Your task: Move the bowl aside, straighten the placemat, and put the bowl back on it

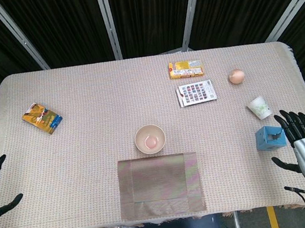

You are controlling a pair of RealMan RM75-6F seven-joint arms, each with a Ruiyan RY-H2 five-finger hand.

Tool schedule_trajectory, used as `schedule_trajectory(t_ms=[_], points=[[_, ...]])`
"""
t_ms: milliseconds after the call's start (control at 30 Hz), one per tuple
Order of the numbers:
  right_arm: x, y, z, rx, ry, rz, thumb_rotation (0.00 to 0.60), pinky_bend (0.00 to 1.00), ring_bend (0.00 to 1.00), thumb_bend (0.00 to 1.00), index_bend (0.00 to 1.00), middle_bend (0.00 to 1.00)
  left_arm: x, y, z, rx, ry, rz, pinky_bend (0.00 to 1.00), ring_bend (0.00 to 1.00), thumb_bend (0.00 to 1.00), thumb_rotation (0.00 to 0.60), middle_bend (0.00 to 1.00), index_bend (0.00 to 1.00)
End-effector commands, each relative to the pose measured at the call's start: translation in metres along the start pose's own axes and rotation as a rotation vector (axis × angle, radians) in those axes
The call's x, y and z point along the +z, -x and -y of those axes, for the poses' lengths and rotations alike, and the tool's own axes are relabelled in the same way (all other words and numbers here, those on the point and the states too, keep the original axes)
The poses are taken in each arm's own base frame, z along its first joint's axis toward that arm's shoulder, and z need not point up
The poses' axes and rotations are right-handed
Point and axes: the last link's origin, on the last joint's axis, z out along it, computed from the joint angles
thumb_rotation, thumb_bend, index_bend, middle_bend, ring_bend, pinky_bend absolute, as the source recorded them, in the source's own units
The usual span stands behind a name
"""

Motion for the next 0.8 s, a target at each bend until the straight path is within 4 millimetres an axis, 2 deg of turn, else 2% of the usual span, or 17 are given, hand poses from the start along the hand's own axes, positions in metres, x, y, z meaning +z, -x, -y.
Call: schedule_trajectory(t_ms=[33, 267, 400, 500, 567, 633, 733, 800], points=[[-0.001, 0.001, -0.001, -0.005, 0.001, 0.005, 0.6, 0.0, 0.0, 0.0, 0.0, 0.0, 0.0, 0.001, 0.001, 0.001, -0.002, 0.003, 0.0, 0.0, 0.0, 0.6, 0.0, 0.0], [-0.001, 0.002, 0.0, -0.011, -0.005, 0.01, 0.6, 0.0, 0.0, 0.0, 0.0, 0.0, 0.0, 0.006, 0.002, 0.006, 0.001, 0.028, 0.0, 0.0, 0.0, 0.6, 0.0, 0.0], [0.001, 0.001, 0.0, -0.01, -0.002, 0.009, 0.6, 0.0, 0.0, 0.0, 0.0, 0.0, 0.007, 0.016, -0.007, -0.03, 0.055, 0.068, 0.0, 0.0, 0.0, 0.6, 0.0, 0.0], [0.002, 0.001, -0.003, -0.011, 0.011, 0.017, 0.6, 0.0, 0.0, 0.0, 0.0, 0.0, 0.03, 0.031, -0.031, -0.064, 0.176, 0.121, 0.0, 0.0, 0.0, 0.6, 0.0, 0.0], [0.005, 0.001, -0.007, -0.018, 0.026, 0.023, 0.6, 0.0, 0.0, 0.0, 0.0, 0.0, 0.057, 0.045, -0.053, -0.052, 0.273, 0.146, 0.0, 0.0, 0.0, 0.6, 0.0, 0.01], [0.006, 0.0, -0.01, -0.02, 0.035, 0.023, 0.6, 0.0, 0.0, 0.0, 0.0, 0.0, 0.075, 0.054, -0.069, -0.044, 0.334, 0.161, 0.0, 0.0, 0.0, 0.6, 0.0, 0.05], [0.009, 0.0, -0.015, -0.024, 0.061, 0.023, 0.6, 0.0, 0.0, 0.0, 0.0, 0.0, 0.112, 0.074, -0.105, -0.023, 0.463, 0.191, 0.0, 0.0, 0.0, 0.6, 0.0, 0.12], [0.01, 0.0, -0.018, -0.028, 0.076, 0.025, 0.6, 0.0, 0.0, 0.0, 0.0, 0.0, 0.129, 0.086, -0.125, -0.01, 0.524, 0.205, 0.0, 0.0, 0.0, 0.6, 0.0, 0.15]])
